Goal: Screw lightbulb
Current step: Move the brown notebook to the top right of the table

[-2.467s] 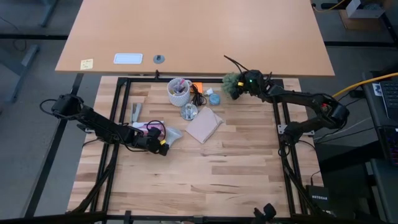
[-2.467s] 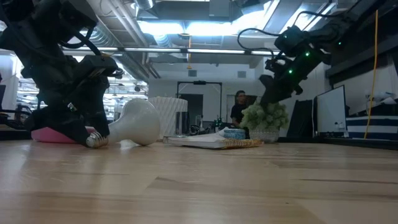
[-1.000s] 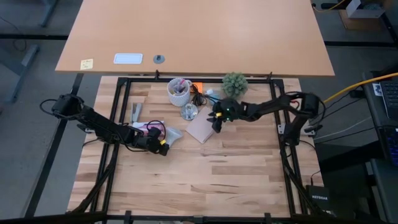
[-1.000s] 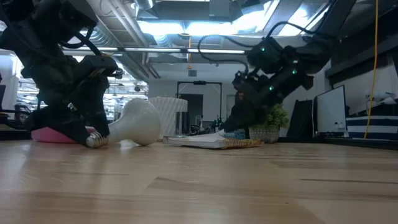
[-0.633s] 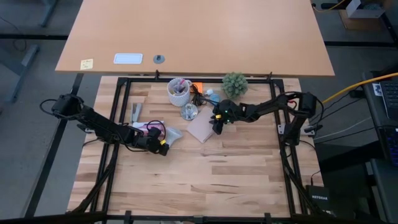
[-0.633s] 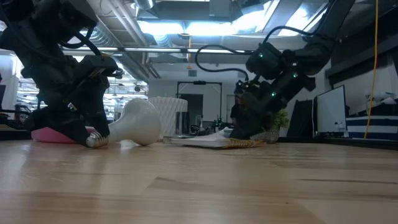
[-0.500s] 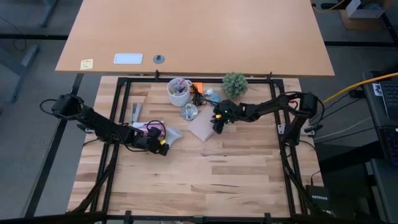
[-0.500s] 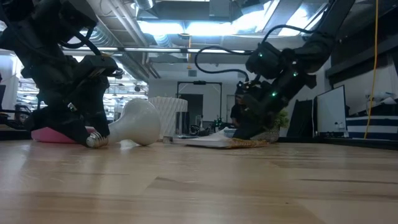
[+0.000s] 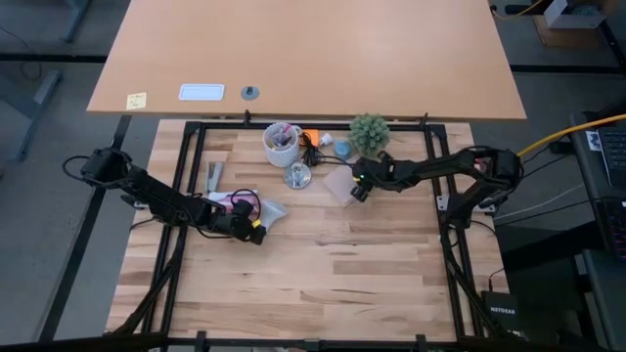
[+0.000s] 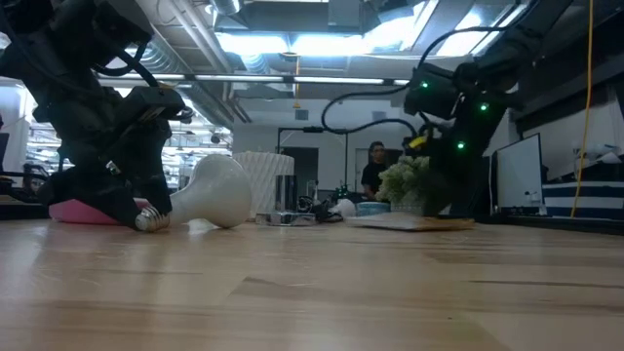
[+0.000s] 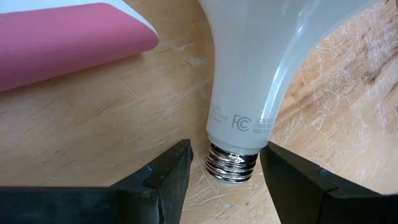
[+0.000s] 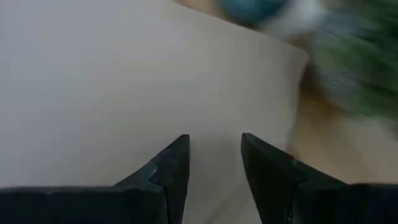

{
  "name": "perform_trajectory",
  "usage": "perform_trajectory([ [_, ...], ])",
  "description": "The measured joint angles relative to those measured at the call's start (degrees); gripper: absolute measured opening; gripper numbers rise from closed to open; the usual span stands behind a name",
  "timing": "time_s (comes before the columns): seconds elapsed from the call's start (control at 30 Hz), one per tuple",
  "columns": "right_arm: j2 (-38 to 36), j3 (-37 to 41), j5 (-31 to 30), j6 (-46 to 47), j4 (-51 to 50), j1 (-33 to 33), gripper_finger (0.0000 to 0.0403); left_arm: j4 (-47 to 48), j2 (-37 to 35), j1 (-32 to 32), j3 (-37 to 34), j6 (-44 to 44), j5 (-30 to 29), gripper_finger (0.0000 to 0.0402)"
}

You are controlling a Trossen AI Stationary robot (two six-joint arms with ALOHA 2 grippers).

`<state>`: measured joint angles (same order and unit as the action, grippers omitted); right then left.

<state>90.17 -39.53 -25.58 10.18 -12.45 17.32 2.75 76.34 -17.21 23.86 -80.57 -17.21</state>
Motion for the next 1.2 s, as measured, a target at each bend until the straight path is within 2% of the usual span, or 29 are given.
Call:
perform_trajectory([
  [0.1,-1.4,0.0,-6.0,0.0,-5.5,0.0,0.0149,0.0,0.0,0.0,0.0,0.0,0.0,0.0186],
  [0.23,-2.2,0.0,-10.7,0.0,-8.2,0.0,0.0149,0.0,0.0,0.0,0.0,0.0,0.0,0.0186],
  [0.47,-3.8,-1.6,-10.7,0.0,-9.5,0.0,0.0149,0.0,0.0,0.0,0.0,0.0,0.0,0.0186],
  [0.57,-3.8,-4.8,-6.2,1.3,-11.2,0.0,0.0149,0.0,0.0,0.0,0.0,0.0,0.0,0.0186],
  [0.67,-3.8,-7.6,1.9,2.4,-10.8,-0.1,0.0149,0.0,0.0,0.0,0.0,0.0,0.0,0.0186],
  [0.77,-3.8,-9.0,10.3,2.5,-6.3,-0.1,0.0149,0.0,0.0,0.0,0.0,0.0,0.0,0.0186],
  [0.87,-3.8,-9.0,15.6,2.5,-0.4,-0.1,0.0149,0.0,0.0,0.0,0.0,0.0,0.0,0.0186],
  [1.03,-3.6,-9.0,17.6,1.5,3.3,-0.1,0.0149,0.0,0.0,0.0,0.0,0.0,0.0,0.0186],
  [1.2,0.3,-8.1,18.7,1.4,7.3,-0.1,0.0149,0.0,0.0,0.0,0.0,0.0,0.0,0.0186],
])
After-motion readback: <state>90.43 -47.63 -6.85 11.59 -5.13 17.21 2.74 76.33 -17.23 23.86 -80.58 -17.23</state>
